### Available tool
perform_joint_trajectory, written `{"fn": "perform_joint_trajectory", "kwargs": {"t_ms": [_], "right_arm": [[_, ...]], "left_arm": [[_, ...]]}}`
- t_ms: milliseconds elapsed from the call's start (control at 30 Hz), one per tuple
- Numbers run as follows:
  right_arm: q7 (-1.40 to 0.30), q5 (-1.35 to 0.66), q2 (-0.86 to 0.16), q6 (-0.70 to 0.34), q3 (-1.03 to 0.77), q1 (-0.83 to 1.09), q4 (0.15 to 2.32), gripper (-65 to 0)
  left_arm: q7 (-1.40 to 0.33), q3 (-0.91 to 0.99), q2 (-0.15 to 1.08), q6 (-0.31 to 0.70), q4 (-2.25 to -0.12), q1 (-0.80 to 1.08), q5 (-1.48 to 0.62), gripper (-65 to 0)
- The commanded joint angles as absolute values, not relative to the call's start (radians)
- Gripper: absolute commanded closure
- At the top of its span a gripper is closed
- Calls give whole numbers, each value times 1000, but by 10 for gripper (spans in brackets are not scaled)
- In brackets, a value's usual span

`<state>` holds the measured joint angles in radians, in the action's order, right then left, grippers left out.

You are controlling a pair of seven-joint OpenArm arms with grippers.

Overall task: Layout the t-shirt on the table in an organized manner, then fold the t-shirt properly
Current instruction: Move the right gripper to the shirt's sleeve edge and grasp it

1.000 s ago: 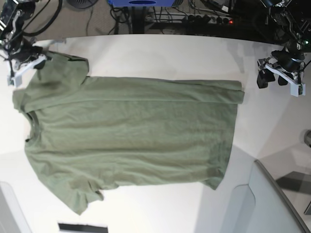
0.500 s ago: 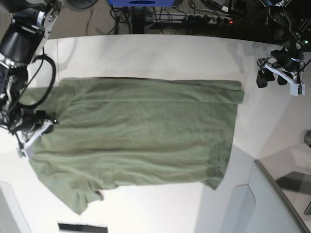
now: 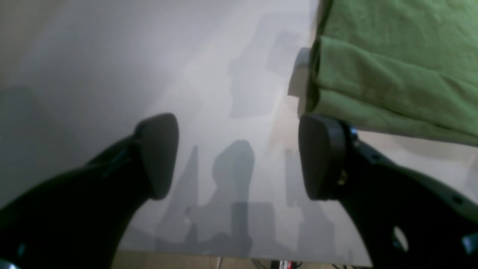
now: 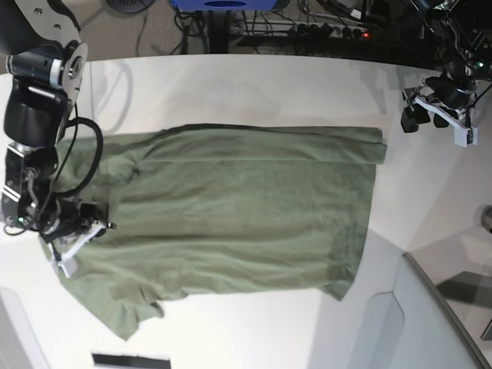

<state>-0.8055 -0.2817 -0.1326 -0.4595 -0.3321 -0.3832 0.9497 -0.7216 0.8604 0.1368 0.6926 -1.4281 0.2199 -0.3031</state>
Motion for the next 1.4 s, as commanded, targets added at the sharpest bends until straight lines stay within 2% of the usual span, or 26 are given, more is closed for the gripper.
{"fn": "perform_joint_trajectory", "kwargs": {"t_ms": [0,367,433,567,633,733,800,867,933,1000,1033,1133,1233,1367], "right_arm": [[-776,-294,-143,-464,-334,-429,951,0],[-613,-294,-143,-464,-337,-461,869,-15],[-601,-294,-143,-464,-335,-461,869,-84],[-567,-302,-140,-464,-346,-461,875,-317],[-527,-302,-139,-466,-374,-458,877,-377],[-503,-302,-136,-489,-449,-430,901,-348],[-539,-302,-136,-530,-437,-372,998,-287],[-618,-300,-136,-549,-403,-289,1141,-182],[-740,-300,-133,-550,-344,-182,1311,-17],[-828,-300,-102,-550,-317,-87,1463,-8],[-849,-300,-82,-550,-317,-31,1537,-24],[-875,-297,-21,-550,-315,87,1667,0],[-881,-297,25,-550,-306,153,1687,-2],[-875,-295,53,-550,-285,157,1609,-2]], "left_arm": [[-700,863,154,698,-1440,219,-320,-485],[-700,862,154,698,-1440,220,-311,-485],[-700,862,156,698,-1440,220,-311,-485],[-700,860,156,698,-1440,220,-311,-485],[-700,860,154,698,-1440,220,-311,-485],[-700,860,154,698,-1440,220,-311,-485],[-700,860,154,698,-1438,222,-311,-485],[-700,860,156,698,-1438,234,-309,-485],[-700,860,157,698,-1438,242,-309,-485],[-699,860,157,698,-1438,242,-309,-485],[-699,860,157,698,-1438,240,-309,-485],[-699,860,157,698,-1438,237,-309,-484],[-699,860,156,698,-1438,236,-309,-484],[-699,860,156,698,-1440,237,-309,-484]]}}
